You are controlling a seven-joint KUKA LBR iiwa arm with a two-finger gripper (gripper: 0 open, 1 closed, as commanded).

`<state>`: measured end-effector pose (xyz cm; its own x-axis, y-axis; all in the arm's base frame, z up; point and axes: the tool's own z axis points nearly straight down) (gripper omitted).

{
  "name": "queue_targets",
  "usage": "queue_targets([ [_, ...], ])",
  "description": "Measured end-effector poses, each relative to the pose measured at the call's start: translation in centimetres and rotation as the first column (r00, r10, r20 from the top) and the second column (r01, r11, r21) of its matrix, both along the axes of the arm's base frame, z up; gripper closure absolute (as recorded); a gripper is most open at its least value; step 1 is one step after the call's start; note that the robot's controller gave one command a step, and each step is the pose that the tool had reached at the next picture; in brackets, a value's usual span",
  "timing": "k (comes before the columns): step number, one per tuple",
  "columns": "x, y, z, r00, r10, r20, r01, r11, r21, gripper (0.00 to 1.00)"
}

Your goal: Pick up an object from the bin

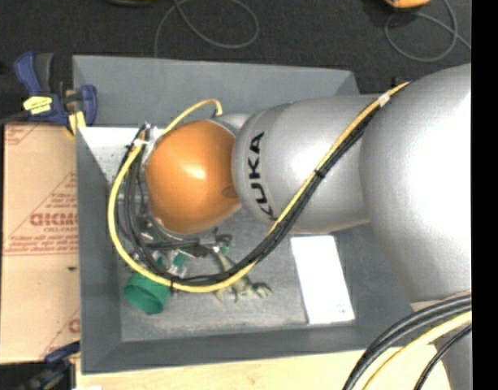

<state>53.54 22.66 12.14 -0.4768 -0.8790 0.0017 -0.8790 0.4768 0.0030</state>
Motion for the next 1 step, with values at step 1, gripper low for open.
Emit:
queue_targets([
  [1, 0.09, 0.04, 2.06, 1.0, 0.0, 0.003, 0.0, 1.0, 0.001, 1.0],
])
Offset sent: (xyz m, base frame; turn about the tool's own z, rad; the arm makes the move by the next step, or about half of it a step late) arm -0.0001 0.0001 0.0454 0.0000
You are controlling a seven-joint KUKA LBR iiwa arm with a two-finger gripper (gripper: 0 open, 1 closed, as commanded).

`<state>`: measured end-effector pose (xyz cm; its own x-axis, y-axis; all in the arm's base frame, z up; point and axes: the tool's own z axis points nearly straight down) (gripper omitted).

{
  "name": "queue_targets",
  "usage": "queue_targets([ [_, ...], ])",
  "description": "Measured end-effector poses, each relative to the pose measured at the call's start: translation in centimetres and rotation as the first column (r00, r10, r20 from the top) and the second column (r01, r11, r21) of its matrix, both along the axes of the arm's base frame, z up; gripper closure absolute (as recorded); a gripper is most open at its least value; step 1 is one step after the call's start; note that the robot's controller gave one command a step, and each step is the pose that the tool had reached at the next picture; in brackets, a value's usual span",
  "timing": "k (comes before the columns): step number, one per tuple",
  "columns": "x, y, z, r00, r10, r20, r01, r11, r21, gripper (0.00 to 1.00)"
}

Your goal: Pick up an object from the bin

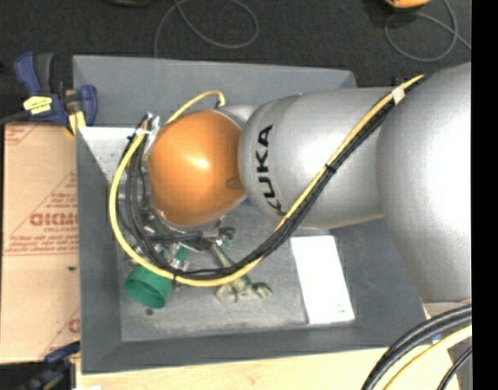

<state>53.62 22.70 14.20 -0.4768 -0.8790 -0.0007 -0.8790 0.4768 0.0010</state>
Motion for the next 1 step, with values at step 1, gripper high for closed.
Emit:
queue_targets([
  [1, 0.07, 0.01, 1.73, 1.0, -0.002, 0.004, 0.002, 1.0, 0.002, 1.0],
])
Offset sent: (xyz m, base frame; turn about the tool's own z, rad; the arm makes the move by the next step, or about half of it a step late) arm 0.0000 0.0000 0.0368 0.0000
